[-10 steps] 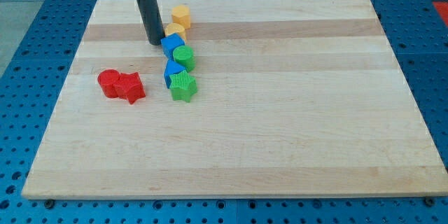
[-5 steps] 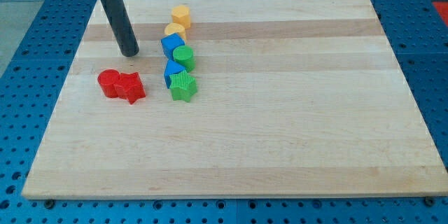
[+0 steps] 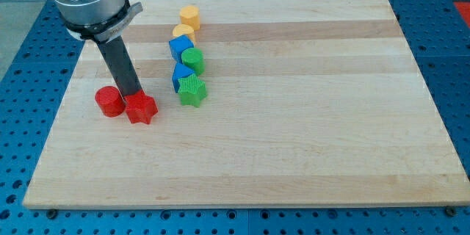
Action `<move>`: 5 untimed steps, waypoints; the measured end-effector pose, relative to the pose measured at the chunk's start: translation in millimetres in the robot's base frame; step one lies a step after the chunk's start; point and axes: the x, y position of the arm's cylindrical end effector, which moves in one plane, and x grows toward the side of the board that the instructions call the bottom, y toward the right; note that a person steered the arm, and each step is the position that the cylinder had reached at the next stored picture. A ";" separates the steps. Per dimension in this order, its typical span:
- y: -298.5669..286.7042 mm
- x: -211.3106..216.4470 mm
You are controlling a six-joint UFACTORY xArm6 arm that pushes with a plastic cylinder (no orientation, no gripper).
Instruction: Separate the red star from the red circle
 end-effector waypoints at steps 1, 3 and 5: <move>31.8 10.4; 48.3 8.2; -29.2 -25.1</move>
